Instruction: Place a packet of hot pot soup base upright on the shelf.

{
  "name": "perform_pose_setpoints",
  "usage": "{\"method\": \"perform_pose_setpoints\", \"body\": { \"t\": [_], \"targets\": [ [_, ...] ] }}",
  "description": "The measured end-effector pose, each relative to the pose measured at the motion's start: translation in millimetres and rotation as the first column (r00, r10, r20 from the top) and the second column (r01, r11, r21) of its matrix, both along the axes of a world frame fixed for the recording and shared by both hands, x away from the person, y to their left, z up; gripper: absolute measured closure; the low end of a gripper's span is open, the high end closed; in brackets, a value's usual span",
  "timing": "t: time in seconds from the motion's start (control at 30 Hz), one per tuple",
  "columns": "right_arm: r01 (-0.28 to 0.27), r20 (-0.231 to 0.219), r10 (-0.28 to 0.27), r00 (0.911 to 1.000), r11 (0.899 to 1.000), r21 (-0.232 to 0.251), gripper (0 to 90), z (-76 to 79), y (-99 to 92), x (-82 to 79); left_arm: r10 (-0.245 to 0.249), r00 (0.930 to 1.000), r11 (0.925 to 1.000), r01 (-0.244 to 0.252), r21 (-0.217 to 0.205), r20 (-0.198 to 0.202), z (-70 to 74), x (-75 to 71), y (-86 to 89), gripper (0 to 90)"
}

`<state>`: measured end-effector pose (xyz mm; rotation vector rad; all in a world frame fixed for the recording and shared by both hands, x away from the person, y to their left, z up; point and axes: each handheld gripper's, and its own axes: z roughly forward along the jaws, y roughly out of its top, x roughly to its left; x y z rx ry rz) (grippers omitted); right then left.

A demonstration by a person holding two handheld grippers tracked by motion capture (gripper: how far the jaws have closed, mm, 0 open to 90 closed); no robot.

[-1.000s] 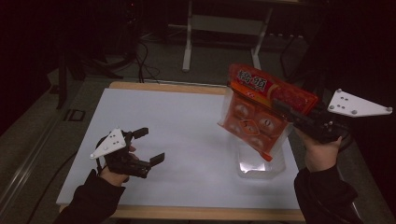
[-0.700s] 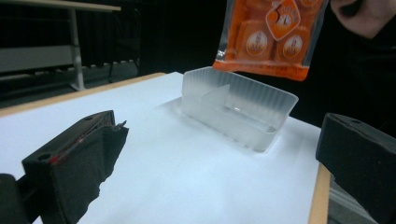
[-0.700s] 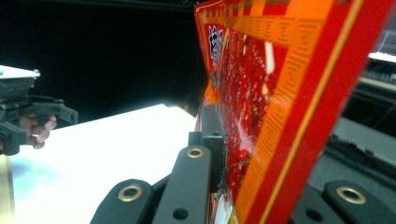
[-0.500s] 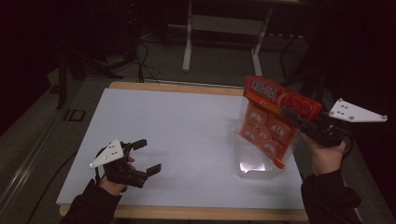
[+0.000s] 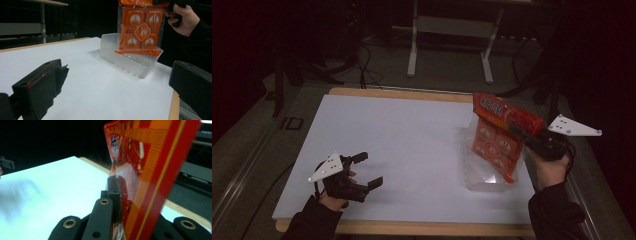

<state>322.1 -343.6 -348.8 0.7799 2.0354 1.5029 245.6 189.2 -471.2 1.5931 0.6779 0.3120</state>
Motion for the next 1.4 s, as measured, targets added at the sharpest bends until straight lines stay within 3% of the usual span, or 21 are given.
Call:
{"method": "perform_pose_setpoints", "body": {
  "t": [0.13,0.3,0.57,0.7,0.87,1.2,1.4],
  "targets": [
    [0.015,-0.028,-0.015,0.9995,1.000,0.013,90.0,-14.5,-0.1,2.0,0.010,0.9999,0.9998,-0.010,0.017,0.004,-3.2,0.2,-0.3,0.0],
    [0.023,-0.040,-0.021,0.9990,0.999,0.043,90.0,-31.3,-0.7,-0.3,-0.010,0.9999,0.9998,0.010,-0.014,-0.007,-4.9,0.7,1.2,0.0],
    [0.037,-0.073,-0.031,0.9969,0.996,0.087,90.0,-52.6,-9.4,0.1,-0.010,0.9999,0.9999,0.010,-0.001,-0.002,-6.1,0.6,0.5,0.0],
    [0.060,-0.072,-0.053,0.9960,0.993,0.100,90.0,-54.5,-16.2,0.7,-0.009,0.9999,1.0000,0.008,-0.001,-0.006,-7.2,1.3,0.5,0.0],
    [0.092,-0.072,-0.086,0.9937,0.993,0.077,90.0,-54.5,-19.0,5.6,-0.006,1.0000,1.0000,0.006,0.007,-0.004,-8.0,1.3,0.5,0.0],
    [0.175,-0.120,-0.163,0.9792,0.980,0.093,88.9,-57.7,-32.2,16.1,0.001,1.0000,1.0000,-0.001,-0.001,-0.010,-8.0,1.0,1.5,0.0],
    [0.220,-0.146,-0.207,0.9674,0.972,0.079,76.5,-58.1,-37.8,18.4,-0.001,0.9999,1.0000,0.001,-0.002,-0.012,-8.7,1.3,0.6,0.0]
  ]
}}
